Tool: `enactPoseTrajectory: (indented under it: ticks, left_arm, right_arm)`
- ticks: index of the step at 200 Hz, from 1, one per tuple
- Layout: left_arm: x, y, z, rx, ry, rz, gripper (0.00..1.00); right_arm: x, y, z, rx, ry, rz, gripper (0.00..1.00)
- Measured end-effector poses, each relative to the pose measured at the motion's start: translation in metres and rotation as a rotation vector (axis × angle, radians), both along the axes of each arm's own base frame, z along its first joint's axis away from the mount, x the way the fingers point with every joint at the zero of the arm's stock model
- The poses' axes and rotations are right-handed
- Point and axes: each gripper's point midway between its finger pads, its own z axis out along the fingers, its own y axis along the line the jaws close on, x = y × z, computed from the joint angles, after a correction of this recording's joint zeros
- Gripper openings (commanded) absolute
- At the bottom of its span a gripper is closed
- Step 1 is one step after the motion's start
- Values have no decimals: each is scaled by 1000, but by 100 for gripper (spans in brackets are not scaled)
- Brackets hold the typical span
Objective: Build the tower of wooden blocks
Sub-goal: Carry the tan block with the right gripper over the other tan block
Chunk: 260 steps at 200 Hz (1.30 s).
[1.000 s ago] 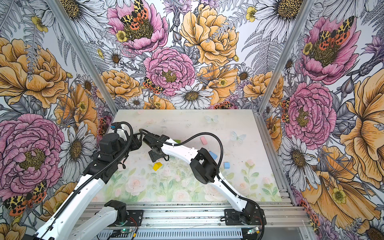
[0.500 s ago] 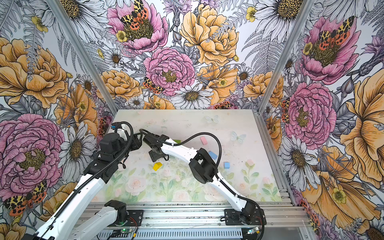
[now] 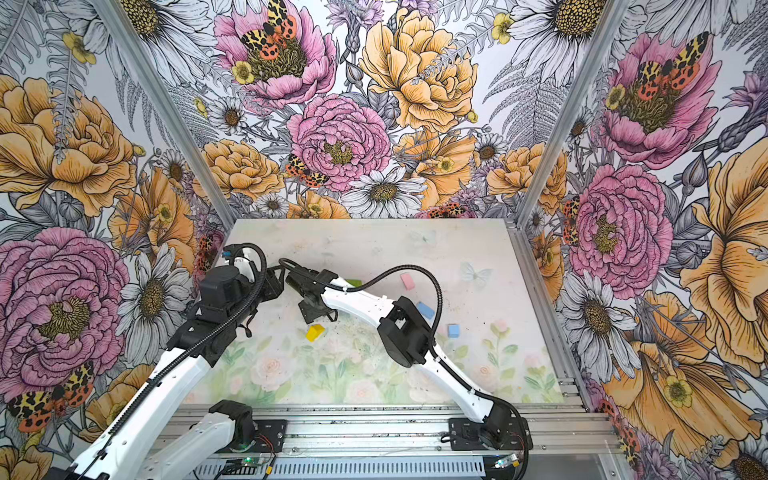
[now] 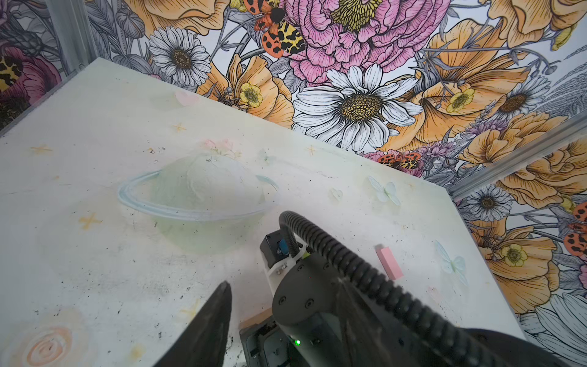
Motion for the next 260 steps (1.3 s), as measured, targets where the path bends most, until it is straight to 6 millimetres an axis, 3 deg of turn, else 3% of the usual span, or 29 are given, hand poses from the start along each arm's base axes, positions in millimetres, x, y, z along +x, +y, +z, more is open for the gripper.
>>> enactPoseTrajectory:
  ticks: [59, 79, 111, 155, 174, 200, 236, 260]
  left_arm:
    - [0, 0, 0, 0, 0, 0, 55]
    - [0, 0, 0, 0, 0, 0, 55]
    - [0, 0, -2, 0, 3, -1, 55]
    - [-1, -1, -8, 1, 16, -7, 55]
    - [-1, -2, -8, -2, 13, -11, 55]
    - [-1, -3, -7, -6, 11, -19, 55]
    - [0, -5, -4, -14, -4, -28, 55]
    - [1, -6, -3, -15, -7, -28, 55]
  right_arm:
    - [-1, -2, 0, -8, 1, 3, 13]
    - [-5, -7, 1, -15, 19, -4, 0]
    - [-20, -29, 10, -42, 50, -47, 0]
    - [-39, -72, 44, -51, 28, -152, 0]
    - [-47, -89, 51, -43, 17, -206, 0]
    - [-59, -115, 39, -57, 28, -283, 0]
    - [-72, -151, 1, -107, 72, -398, 0]
    - [-67, -155, 1, -70, 65, -444, 0]
